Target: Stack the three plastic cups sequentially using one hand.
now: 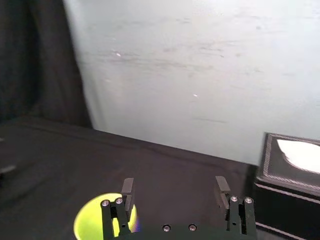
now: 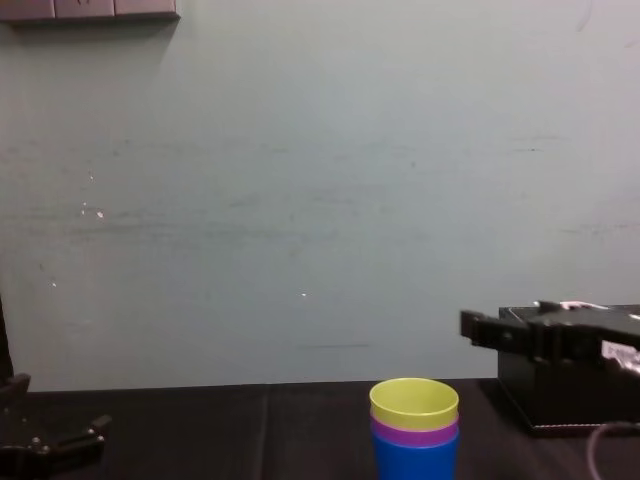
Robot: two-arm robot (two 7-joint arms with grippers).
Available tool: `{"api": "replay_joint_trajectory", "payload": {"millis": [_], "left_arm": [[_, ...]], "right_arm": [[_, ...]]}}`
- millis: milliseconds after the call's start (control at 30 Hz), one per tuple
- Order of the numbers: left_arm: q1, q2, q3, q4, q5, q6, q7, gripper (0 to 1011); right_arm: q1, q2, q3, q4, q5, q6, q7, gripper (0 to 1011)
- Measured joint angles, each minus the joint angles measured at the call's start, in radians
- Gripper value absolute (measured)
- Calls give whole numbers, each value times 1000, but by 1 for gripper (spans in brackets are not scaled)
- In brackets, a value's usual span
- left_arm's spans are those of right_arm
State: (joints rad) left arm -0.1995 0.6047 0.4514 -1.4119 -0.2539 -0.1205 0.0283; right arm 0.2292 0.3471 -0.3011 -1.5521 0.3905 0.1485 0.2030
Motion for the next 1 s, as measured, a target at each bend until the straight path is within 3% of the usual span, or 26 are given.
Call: {"api": "replay_joint_trajectory", "payload": {"millis": [233,433,1000], "left_arm": [[0,0,0,0,0,0,0,1011],[0,0,0,0,0,0,0,1011],[0,0,0,0,0,0,0,1011]], "right_arm": [[-50,-19,22,1,-67,3,-87,1003],[-58,-41,26,37,-118,11,-139,1003],[-42,-85,49,117,-168,24,-143,1003]]}}
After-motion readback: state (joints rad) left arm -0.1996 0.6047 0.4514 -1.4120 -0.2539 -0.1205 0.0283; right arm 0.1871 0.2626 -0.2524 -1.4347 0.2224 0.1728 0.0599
